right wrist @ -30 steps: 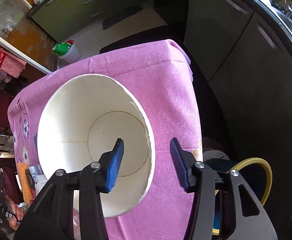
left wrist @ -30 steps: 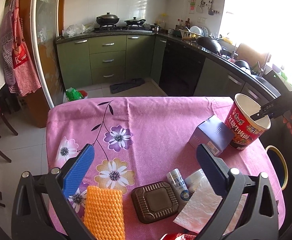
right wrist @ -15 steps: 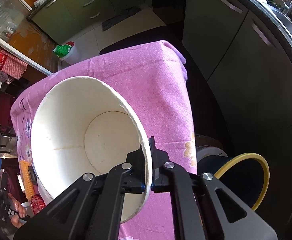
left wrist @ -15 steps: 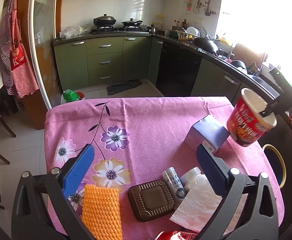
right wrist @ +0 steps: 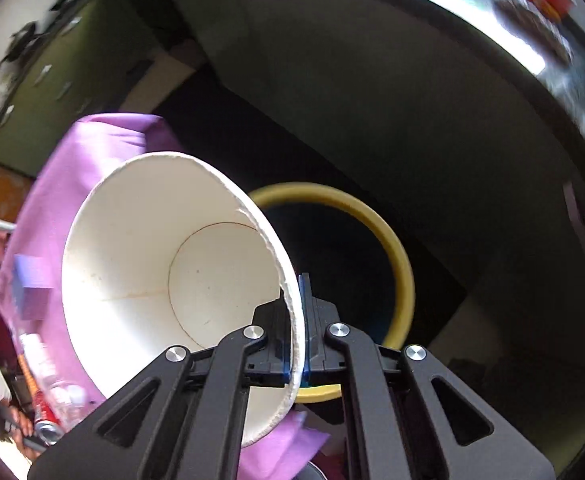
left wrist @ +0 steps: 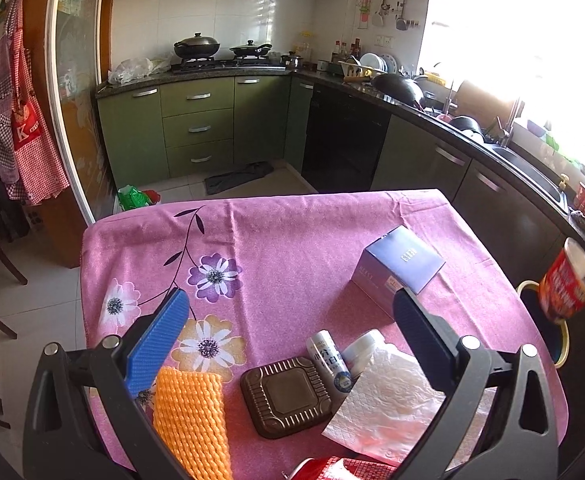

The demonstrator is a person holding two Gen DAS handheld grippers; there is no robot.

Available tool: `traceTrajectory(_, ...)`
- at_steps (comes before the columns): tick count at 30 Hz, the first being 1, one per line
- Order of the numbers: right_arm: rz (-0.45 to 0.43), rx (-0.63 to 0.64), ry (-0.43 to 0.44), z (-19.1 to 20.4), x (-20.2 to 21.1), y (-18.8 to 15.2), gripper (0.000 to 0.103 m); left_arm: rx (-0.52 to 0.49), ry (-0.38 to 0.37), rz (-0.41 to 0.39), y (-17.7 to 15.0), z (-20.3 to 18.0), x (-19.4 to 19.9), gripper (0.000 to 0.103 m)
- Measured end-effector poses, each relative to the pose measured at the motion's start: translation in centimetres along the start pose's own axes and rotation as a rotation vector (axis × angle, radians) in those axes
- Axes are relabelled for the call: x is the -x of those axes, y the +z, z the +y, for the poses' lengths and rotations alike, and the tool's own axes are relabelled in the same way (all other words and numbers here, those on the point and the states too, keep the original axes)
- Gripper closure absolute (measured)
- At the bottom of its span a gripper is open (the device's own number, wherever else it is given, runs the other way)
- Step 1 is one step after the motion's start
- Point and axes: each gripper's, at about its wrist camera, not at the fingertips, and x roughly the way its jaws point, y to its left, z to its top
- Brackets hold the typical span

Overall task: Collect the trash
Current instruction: 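Carry the noodle cup over the yellow-rimmed bin and open the right gripper, then grasp the blue box with the left gripper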

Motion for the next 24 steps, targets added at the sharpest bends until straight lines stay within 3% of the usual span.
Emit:
traceTrajectory(8,0.096,-0.086,0.041,-2.8,-10.0,0.8,0.098,-0.033,0.014,0.021,0.2,-1.2,0.5,0.006)
traceTrajectory(11,0.102,-0.1,0.049,-3.1,-11.4,1.3,0.089,-0.062,0.026,0.015,0.5,-1.8,1.2,0.006)
traceTrajectory(12,0.098,-0.096,0.036,-3.2,-11.4,1.4,0.072,-0.068,0.022,0.016,0.5,-2.0,1.4,0.006)
traceTrajectory(13,0.084,-0.089,0.023,-3.2,-11.0,1.2,0.061,-0.076,0.014,0.019,0.6,-2.3,1.5,0.006)
traceTrajectory(19,-0.002,-0.049,0.112,-2.6,-6.3,-0.5,0.061,-0.138,-0.065,0.052,0.8,-4.4,1.4,0.006)
traceTrajectory(21,-0.029,-0.022,0.163,-1.1,-4.4,-1.1,0.061,-0.168,-0.127,0.084,0.9,-5.4,0.9,0.006)
traceTrajectory(24,-0.07,0.018,0.246,-0.5,-1.8,-3.5,0.061,-0.236,-0.288,0.153,1.5,-6.8,-0.5,0.006)
